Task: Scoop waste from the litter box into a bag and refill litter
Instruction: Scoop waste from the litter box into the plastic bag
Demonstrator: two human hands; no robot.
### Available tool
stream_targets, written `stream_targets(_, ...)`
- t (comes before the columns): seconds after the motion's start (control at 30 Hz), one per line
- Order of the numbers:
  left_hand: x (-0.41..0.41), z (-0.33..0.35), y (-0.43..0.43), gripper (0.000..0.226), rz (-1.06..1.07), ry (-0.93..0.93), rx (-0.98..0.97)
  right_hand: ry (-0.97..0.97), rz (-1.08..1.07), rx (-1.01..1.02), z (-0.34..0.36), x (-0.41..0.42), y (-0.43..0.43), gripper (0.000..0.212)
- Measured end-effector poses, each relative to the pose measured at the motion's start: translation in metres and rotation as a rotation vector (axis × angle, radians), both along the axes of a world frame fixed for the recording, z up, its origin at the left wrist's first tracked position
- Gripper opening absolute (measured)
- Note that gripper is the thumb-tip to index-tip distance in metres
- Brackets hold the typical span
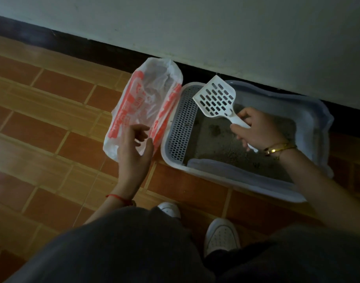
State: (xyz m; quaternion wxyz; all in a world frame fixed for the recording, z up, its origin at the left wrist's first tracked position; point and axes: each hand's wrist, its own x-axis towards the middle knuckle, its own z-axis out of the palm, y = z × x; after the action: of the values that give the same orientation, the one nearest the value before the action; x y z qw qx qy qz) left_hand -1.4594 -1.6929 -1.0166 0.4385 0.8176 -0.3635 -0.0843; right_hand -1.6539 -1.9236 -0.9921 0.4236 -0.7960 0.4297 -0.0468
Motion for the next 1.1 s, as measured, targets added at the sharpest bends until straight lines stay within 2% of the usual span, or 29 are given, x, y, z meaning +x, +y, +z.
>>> stream_targets(0.23, -0.011, -0.007, -0.04, 0.017, -0.316, -0.066, 0.06, 0.098, -0.081, -0.126, 0.009, -0.056, -0.012, 0.019)
stream_targets(0.33, -0.02, -0.012, -0.048, 0.017, -0.379, -0.11, 0.094, 0.147, -0.088, -0.113, 0.012, -0.075, -0.012, 0.019)
stream_targets(0.67, -0.034, -0.025, -0.048, 0.017, -0.403, -0.153, 0.221, 0.382, 0.094, -0.118, 0.004, -0.062, -0.007, 0.026)
stream_targets(0.8, -0.032, -0.024, -0.044, 0.016, -0.386, -0.133, 0.206, 0.378, 0.102, -0.066, -0.005, -0.043, -0.006, 0.023)
stream_targets(0.97, -0.032, -0.022, -0.041, 0.018, -0.346, -0.113, 0.181, 0.262, 0.017, 0.148, -0.028, -0.022, -0.002, 0.023)
stream_targets(1.1, -0.032, -0.02, -0.038, 0.017, -0.332, -0.099, 0.178, 0.226, -0.023, 0.161, -0.035, -0.008, 0.005, 0.023)
